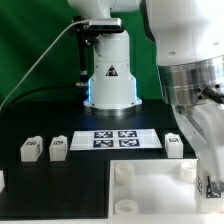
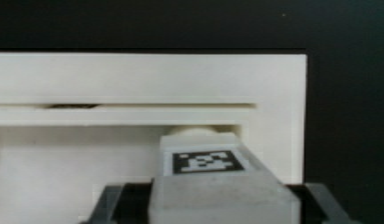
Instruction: Assemble one leg
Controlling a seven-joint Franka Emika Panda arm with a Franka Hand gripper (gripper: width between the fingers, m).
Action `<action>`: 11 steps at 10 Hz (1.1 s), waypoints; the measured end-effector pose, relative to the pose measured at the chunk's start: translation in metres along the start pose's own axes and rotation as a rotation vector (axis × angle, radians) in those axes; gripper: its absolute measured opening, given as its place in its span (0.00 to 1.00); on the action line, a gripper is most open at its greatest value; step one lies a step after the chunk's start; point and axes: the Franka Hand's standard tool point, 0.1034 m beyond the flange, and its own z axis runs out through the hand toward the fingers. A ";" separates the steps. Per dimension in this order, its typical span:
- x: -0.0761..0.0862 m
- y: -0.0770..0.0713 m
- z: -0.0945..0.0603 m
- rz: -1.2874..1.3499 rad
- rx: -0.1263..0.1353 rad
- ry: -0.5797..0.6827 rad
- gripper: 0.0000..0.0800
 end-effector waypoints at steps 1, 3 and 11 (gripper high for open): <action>0.000 0.000 0.000 0.090 -0.003 0.000 0.37; 0.001 -0.001 0.000 0.233 -0.005 0.000 0.37; -0.014 0.017 -0.011 0.255 -0.020 0.013 0.80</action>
Offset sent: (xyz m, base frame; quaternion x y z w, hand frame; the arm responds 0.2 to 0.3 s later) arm 0.0129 -0.0057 -0.0001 0.0088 -0.0052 0.2749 0.9614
